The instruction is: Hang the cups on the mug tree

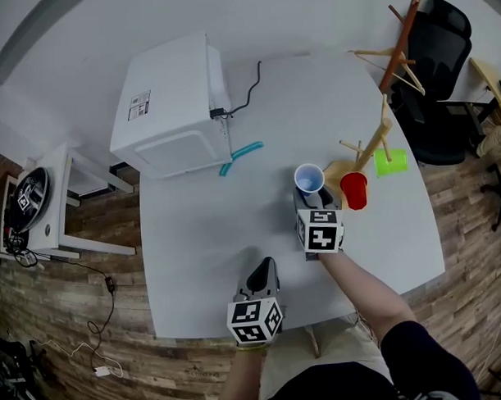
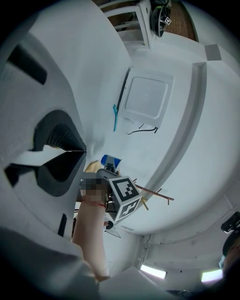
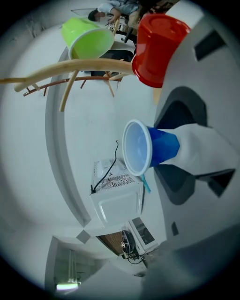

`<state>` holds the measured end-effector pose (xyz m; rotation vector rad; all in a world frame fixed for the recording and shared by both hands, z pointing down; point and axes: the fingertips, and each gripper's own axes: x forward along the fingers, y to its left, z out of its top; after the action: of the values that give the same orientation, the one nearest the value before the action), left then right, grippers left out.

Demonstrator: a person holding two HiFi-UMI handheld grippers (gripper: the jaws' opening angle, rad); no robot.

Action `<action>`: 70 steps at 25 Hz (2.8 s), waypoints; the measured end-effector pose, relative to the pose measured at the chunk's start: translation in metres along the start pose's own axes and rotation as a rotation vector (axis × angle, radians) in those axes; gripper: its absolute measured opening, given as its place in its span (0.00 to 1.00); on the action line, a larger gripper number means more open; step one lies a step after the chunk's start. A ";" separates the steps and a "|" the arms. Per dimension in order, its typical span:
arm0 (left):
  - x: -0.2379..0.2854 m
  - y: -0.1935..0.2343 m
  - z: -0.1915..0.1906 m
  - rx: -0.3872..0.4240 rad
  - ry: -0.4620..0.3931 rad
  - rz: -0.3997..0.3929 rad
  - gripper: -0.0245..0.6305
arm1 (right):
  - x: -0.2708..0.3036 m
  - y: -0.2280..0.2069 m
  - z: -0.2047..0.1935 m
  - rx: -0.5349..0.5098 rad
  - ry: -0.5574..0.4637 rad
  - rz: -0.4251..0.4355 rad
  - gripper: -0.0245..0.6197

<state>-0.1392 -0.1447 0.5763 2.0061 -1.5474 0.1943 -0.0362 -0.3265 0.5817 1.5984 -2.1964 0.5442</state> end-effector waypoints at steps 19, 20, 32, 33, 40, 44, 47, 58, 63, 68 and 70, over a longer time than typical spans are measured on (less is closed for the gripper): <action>-0.025 -0.012 0.011 0.046 -0.030 -0.020 0.07 | -0.040 0.009 0.030 0.120 -0.061 0.039 0.42; -0.025 -0.013 0.011 0.048 -0.030 -0.019 0.07 | -0.040 0.009 0.033 0.142 -0.070 0.042 0.42; -0.038 -0.021 0.006 0.070 -0.024 -0.009 0.07 | -0.040 -0.001 0.062 0.444 -0.150 0.082 0.42; -0.039 -0.022 0.007 0.072 -0.025 -0.009 0.07 | -0.039 -0.002 0.064 0.468 -0.155 0.082 0.42; -0.042 -0.023 0.011 0.076 -0.034 -0.005 0.07 | -0.038 -0.003 0.085 0.615 -0.225 0.131 0.41; -0.044 -0.020 0.013 0.075 -0.039 0.007 0.07 | -0.038 -0.004 0.094 0.710 -0.267 0.158 0.41; -0.045 -0.019 0.016 0.073 -0.045 0.016 0.07 | -0.037 -0.007 0.100 0.783 -0.295 0.175 0.41; -0.047 -0.013 0.026 0.076 -0.064 0.047 0.07 | -0.034 -0.018 0.118 0.992 -0.384 0.245 0.41; -0.045 -0.017 0.027 0.083 -0.061 0.043 0.07 | -0.038 -0.030 0.125 1.072 -0.435 0.263 0.41; -0.043 -0.020 0.027 0.092 -0.060 0.036 0.07 | -0.040 -0.037 0.126 1.176 -0.474 0.294 0.41; -0.042 -0.022 0.028 0.094 -0.060 0.034 0.07 | -0.043 -0.039 0.127 1.195 -0.486 0.300 0.41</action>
<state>-0.1389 -0.1207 0.5268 2.0765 -1.6387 0.2259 0.0046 -0.3678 0.4548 2.0373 -2.6406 2.0274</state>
